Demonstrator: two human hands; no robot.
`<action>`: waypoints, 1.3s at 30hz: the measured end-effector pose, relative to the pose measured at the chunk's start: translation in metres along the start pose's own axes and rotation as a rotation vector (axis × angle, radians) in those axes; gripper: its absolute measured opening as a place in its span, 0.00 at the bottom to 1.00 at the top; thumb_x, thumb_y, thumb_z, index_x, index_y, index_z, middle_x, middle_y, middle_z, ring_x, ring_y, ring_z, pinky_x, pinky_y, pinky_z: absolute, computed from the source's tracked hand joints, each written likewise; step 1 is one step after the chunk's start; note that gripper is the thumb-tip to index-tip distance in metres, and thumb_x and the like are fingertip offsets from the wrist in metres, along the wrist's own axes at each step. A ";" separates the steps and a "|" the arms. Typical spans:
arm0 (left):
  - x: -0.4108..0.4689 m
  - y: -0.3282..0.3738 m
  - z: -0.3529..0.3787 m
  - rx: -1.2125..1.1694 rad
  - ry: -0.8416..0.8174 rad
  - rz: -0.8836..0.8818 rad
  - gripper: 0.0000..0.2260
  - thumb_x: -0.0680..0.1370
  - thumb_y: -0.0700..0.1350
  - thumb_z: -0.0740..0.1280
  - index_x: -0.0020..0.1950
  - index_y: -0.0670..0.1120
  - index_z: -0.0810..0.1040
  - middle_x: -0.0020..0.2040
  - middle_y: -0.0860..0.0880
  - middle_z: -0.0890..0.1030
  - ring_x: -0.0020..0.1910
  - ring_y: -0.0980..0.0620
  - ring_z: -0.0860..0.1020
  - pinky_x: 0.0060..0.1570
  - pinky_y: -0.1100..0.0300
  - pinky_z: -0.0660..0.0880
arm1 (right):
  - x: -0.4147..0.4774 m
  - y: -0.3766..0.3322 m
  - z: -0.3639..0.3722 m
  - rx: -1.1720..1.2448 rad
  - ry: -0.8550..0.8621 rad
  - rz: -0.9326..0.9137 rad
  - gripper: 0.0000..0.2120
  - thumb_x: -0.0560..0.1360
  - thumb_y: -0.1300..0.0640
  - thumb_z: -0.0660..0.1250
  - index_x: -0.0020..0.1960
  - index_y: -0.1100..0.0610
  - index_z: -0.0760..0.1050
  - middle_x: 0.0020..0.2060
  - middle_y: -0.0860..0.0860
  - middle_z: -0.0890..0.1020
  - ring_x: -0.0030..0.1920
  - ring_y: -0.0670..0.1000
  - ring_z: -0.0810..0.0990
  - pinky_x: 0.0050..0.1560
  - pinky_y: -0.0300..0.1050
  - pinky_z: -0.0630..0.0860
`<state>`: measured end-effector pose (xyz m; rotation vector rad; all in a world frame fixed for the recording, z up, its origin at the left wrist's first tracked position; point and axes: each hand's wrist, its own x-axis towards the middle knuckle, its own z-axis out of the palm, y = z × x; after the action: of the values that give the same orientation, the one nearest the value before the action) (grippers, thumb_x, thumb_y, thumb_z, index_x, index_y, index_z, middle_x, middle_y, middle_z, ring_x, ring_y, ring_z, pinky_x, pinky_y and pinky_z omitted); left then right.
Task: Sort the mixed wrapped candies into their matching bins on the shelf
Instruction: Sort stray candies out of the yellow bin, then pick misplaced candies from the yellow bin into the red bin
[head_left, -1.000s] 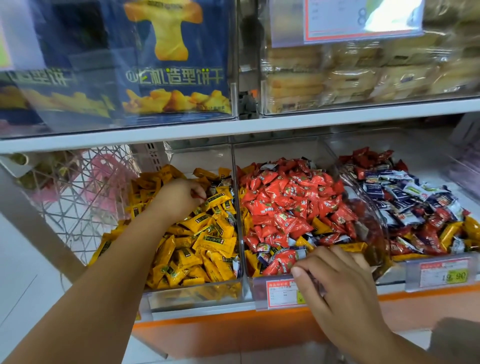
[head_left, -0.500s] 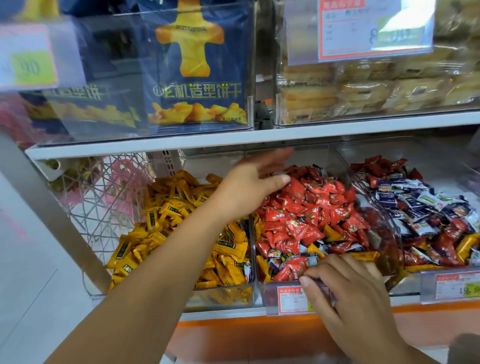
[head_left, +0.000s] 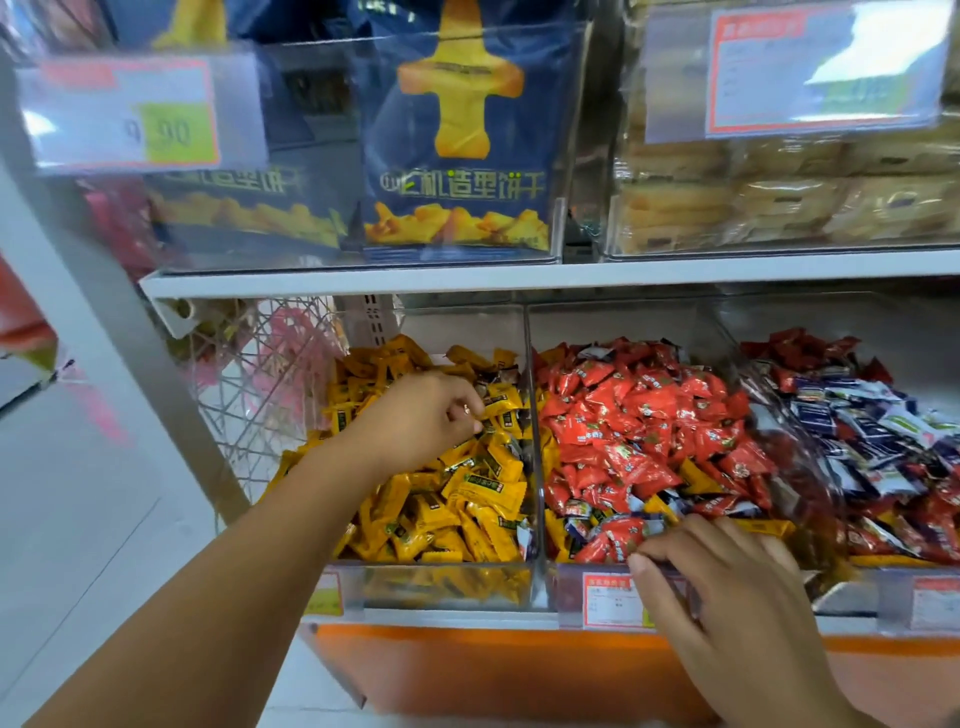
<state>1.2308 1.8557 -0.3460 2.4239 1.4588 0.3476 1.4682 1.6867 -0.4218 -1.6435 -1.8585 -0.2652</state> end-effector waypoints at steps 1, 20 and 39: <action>-0.010 -0.002 -0.002 0.014 -0.037 0.002 0.08 0.78 0.48 0.68 0.56 0.50 0.81 0.51 0.53 0.80 0.49 0.54 0.78 0.50 0.60 0.75 | 0.002 0.000 -0.002 0.021 -0.018 0.010 0.16 0.78 0.41 0.54 0.41 0.44 0.76 0.36 0.37 0.73 0.39 0.43 0.70 0.41 0.42 0.63; -0.214 -0.061 0.005 0.242 0.193 -0.120 0.22 0.75 0.59 0.59 0.65 0.53 0.76 0.63 0.57 0.76 0.59 0.53 0.76 0.54 0.54 0.78 | 0.165 -0.178 0.085 -0.012 -0.901 -0.858 0.22 0.79 0.40 0.59 0.72 0.32 0.60 0.78 0.46 0.51 0.77 0.51 0.42 0.75 0.61 0.41; -0.223 -0.073 0.035 0.398 0.247 -0.056 0.36 0.68 0.63 0.63 0.73 0.50 0.66 0.72 0.48 0.70 0.71 0.50 0.66 0.65 0.51 0.61 | 0.186 -0.209 0.100 -0.061 -0.847 -0.833 0.19 0.75 0.53 0.69 0.65 0.52 0.74 0.58 0.51 0.78 0.62 0.53 0.73 0.61 0.49 0.70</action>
<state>1.0812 1.6861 -0.4180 2.7158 1.8500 0.3865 1.2350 1.8506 -0.3394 -0.9569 -3.1506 0.0690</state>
